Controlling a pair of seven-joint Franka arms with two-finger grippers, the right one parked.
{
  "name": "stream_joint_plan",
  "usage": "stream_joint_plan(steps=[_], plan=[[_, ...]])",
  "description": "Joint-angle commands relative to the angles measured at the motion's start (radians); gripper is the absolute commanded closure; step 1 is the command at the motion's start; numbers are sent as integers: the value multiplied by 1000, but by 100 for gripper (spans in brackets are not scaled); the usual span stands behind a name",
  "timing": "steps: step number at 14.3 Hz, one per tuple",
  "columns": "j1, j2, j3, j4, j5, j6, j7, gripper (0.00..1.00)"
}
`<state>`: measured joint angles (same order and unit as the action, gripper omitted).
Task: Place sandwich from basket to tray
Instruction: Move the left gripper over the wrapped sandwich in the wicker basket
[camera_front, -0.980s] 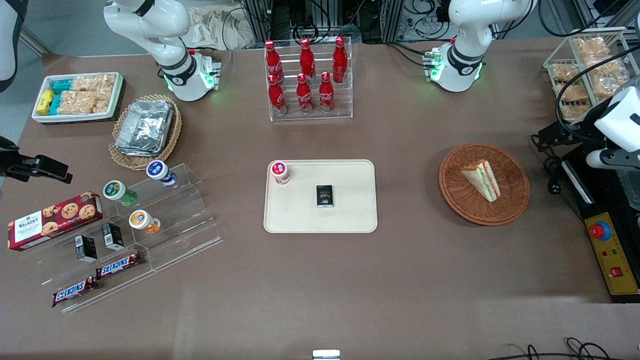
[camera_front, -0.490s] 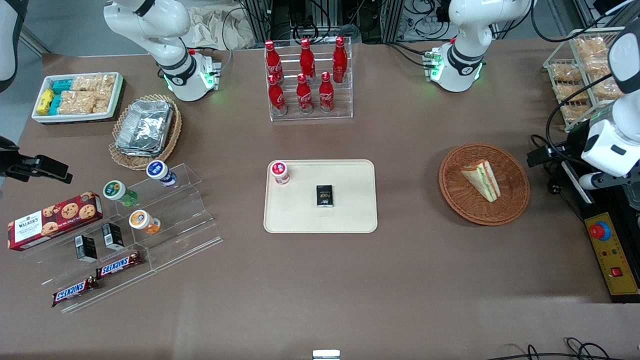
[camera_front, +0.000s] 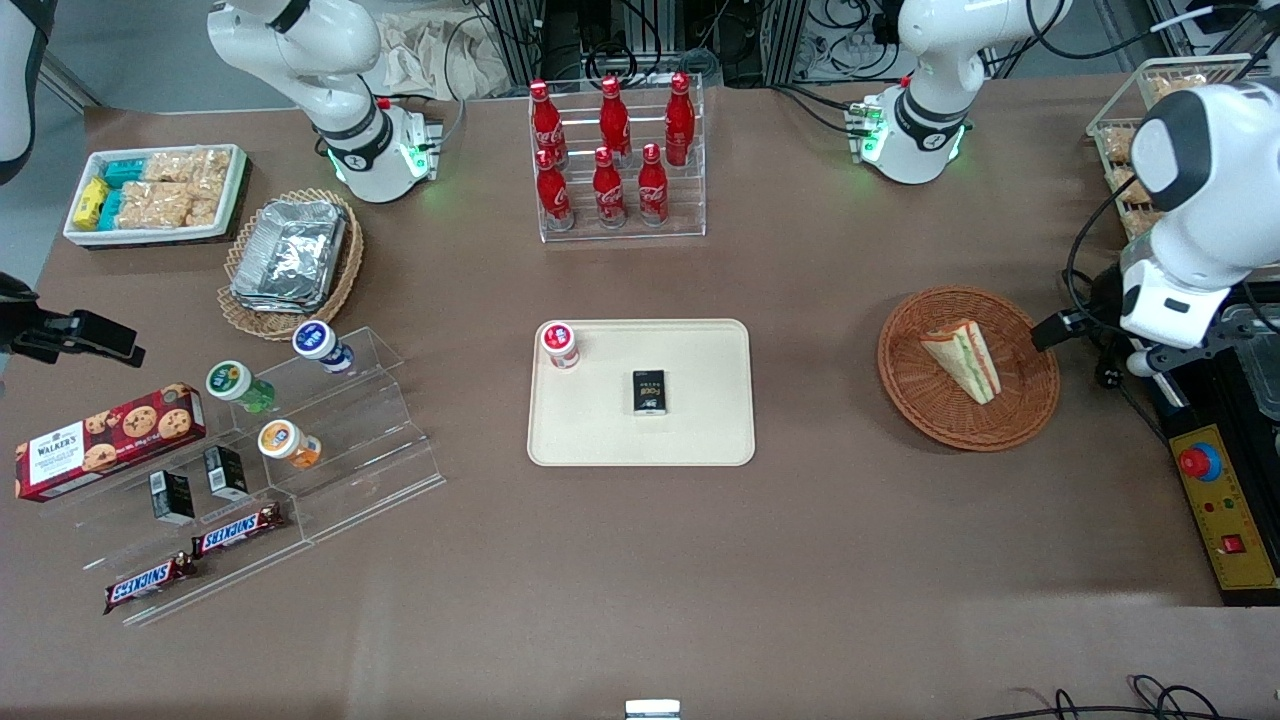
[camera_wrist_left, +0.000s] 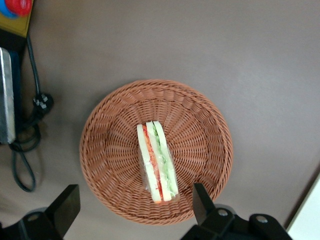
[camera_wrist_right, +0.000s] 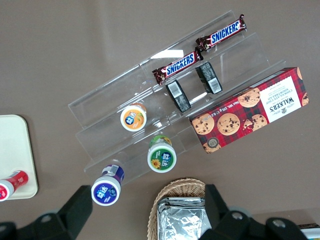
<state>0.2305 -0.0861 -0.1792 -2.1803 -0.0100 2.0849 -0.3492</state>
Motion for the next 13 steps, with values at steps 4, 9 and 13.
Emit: stream_joint_plan(steps=[4,9,13], plan=[[-40,41,-36,-84,7,124,-301,0],[-40,42,-37,-225,7,245,-313,0],[-31,42,-37,-309,7,326,-313,0]])
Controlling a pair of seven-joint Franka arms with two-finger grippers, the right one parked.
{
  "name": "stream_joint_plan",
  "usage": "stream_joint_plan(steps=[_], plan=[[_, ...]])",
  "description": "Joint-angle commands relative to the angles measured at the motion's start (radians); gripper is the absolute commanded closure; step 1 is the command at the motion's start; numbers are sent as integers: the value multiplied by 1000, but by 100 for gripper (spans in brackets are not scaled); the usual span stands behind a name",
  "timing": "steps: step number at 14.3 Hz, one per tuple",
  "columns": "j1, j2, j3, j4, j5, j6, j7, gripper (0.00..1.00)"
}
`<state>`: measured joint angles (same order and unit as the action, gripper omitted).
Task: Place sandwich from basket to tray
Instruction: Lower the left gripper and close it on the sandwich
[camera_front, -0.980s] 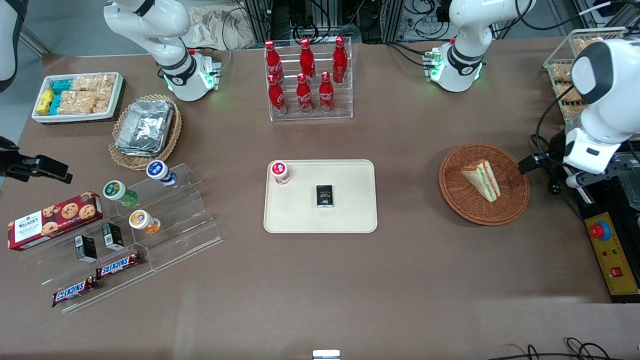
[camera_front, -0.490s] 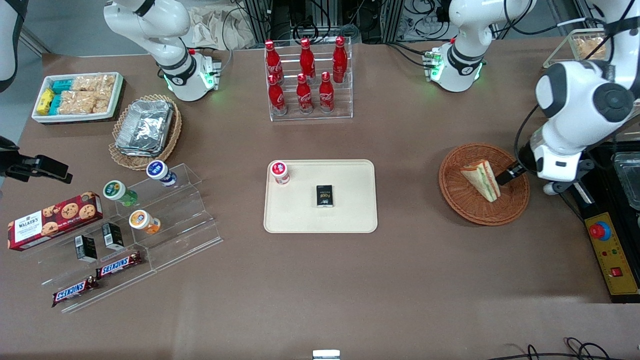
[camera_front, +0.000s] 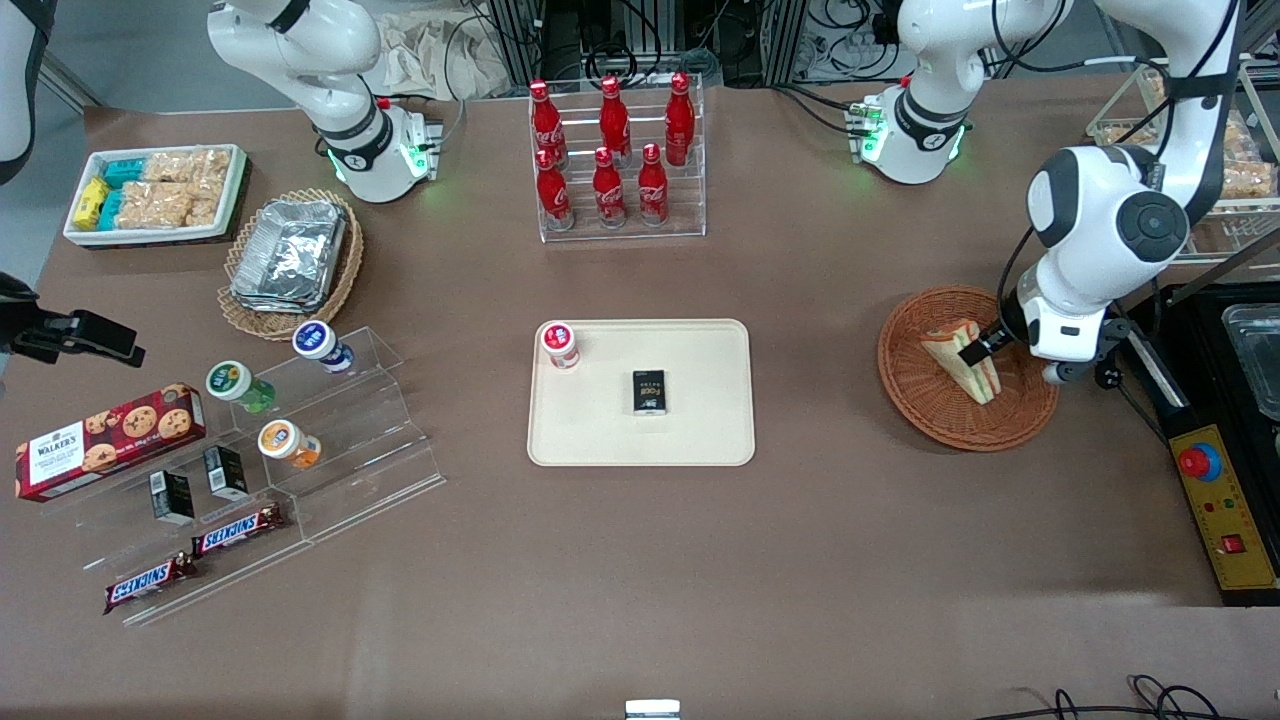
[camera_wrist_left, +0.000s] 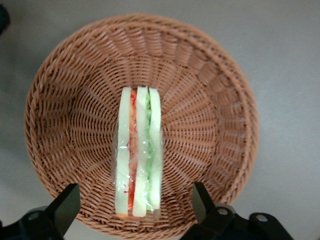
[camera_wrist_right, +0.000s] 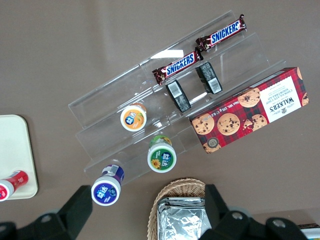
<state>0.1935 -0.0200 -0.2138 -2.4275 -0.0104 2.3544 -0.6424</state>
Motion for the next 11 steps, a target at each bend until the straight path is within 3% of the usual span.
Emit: stream_joint_plan(steps=[1,9,10,11], plan=[[7,-21,-2,-71,6,69,-20,0],[6,72,1,-157,9,266,-13,0],[6,81,1,-156,12,272,-11,12],[6,78,1,-154,12,272,-11,68]])
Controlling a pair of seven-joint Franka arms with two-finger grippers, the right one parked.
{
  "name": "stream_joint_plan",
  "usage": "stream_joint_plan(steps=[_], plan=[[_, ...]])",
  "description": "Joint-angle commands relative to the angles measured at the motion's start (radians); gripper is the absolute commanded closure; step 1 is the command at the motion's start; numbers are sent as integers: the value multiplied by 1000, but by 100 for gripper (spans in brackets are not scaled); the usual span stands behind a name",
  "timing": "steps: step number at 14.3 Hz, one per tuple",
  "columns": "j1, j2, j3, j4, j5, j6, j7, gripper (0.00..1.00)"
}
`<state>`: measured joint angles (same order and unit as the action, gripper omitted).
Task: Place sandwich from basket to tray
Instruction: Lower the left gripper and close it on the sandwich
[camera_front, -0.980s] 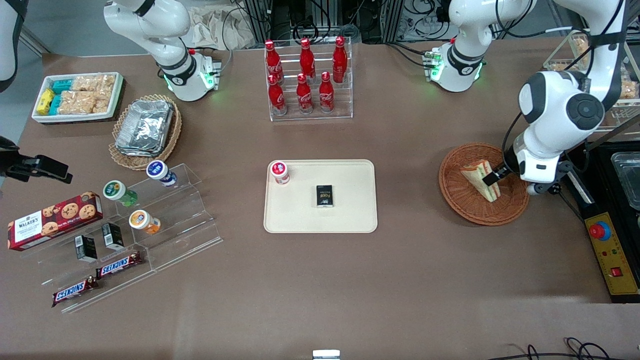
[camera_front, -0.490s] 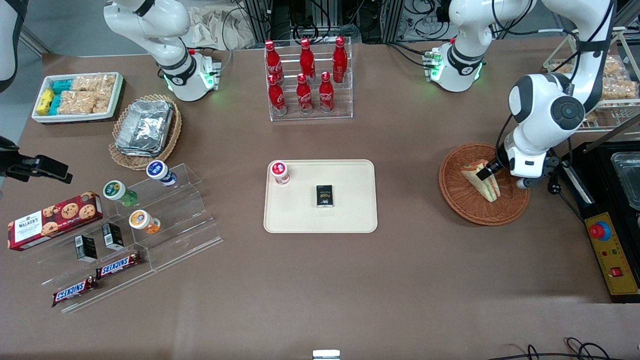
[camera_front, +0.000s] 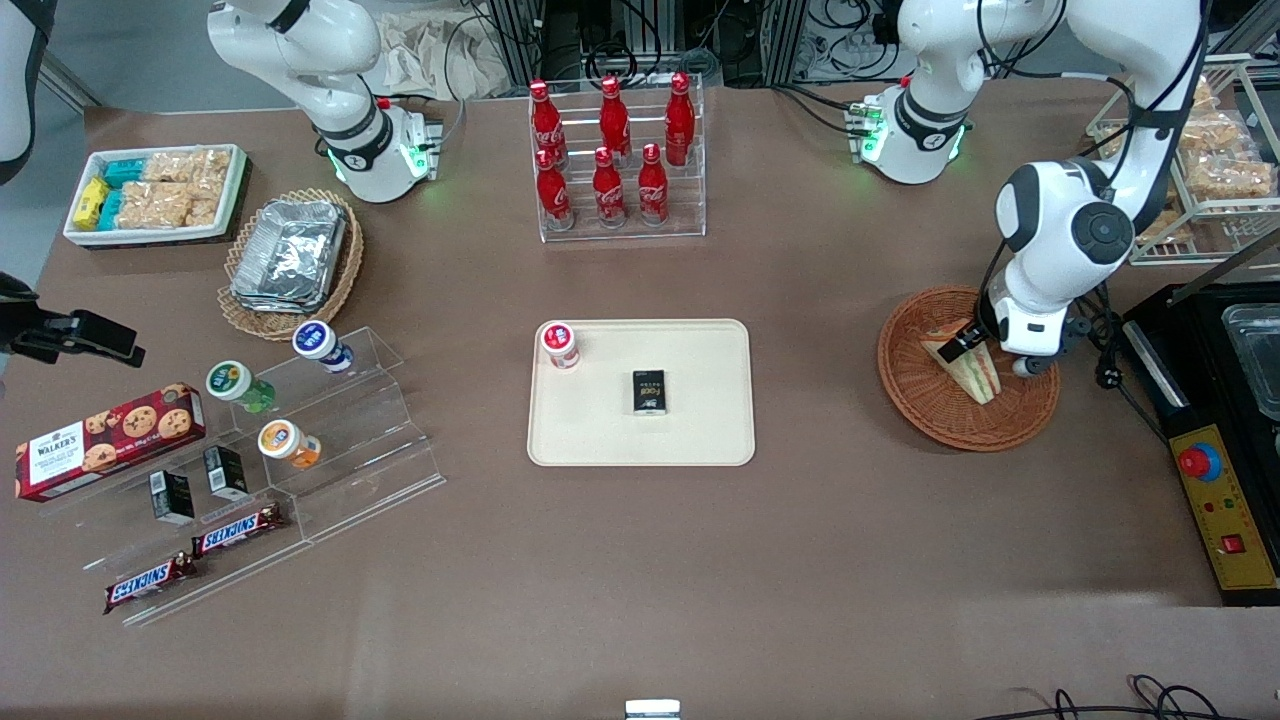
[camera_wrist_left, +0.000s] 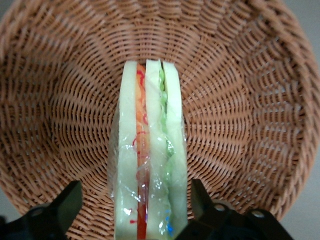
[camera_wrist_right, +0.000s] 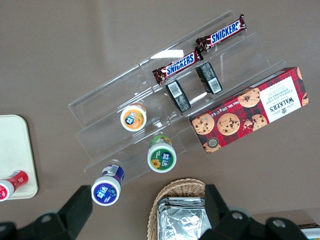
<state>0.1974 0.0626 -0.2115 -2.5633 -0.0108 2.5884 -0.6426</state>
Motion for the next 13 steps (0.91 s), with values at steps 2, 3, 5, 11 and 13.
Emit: stream_joint_plan(steps=[2,3,5,11,13], plan=[[1,-7,-3,-12,9,38,-15,100],[-1,-9,-3,-9,12,36,-15,100],[-1,-39,-2,0,9,16,-3,100],[8,-124,38,259,8,-411,188,100],[8,-119,44,389,8,-572,251,100]])
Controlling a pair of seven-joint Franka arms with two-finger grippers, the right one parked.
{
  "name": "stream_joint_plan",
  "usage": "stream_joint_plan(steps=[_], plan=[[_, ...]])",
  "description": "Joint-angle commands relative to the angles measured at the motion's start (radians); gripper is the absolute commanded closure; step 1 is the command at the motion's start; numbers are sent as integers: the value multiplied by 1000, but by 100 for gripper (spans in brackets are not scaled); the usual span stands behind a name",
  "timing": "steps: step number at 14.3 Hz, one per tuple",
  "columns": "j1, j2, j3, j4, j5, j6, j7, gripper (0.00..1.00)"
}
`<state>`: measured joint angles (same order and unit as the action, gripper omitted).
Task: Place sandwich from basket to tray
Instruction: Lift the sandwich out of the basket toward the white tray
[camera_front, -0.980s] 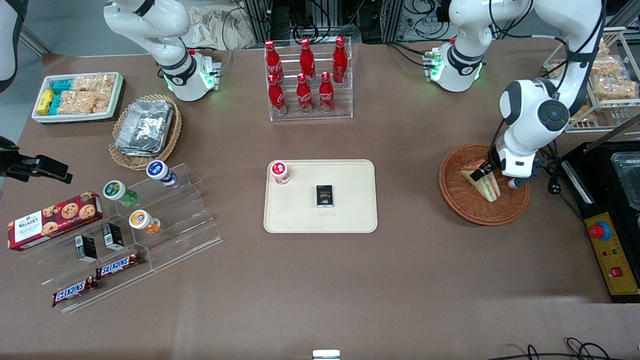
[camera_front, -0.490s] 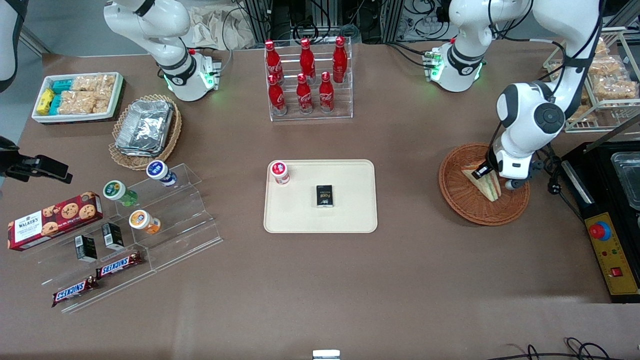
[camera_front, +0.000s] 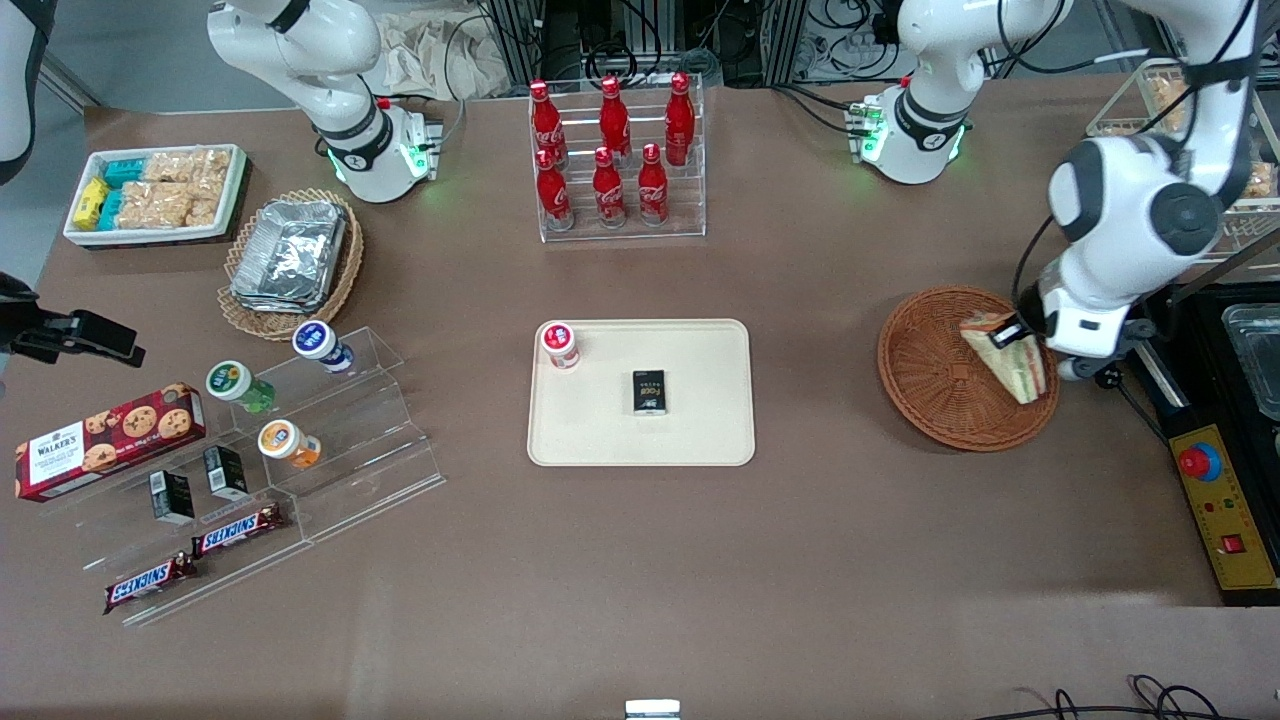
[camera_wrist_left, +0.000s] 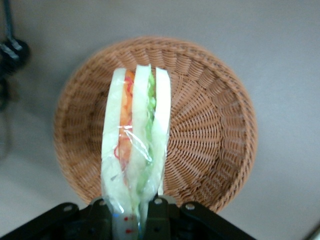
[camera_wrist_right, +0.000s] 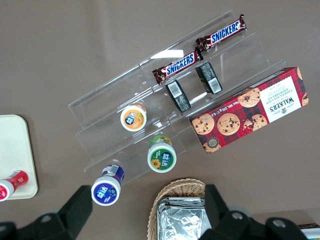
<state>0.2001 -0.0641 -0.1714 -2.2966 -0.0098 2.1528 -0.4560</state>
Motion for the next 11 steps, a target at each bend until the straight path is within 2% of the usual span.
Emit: stream_joint_plan(steps=[1,5,7,9,11], plan=[[5,12,4,182,7,-199,95,100],[-10,24,-8,331,-12,-332,247,100],[-39,44,-51,376,-42,-353,286,100],[-45,62,-123,402,-90,-347,267,100],[-47,122,-219,448,-99,-338,173,100]])
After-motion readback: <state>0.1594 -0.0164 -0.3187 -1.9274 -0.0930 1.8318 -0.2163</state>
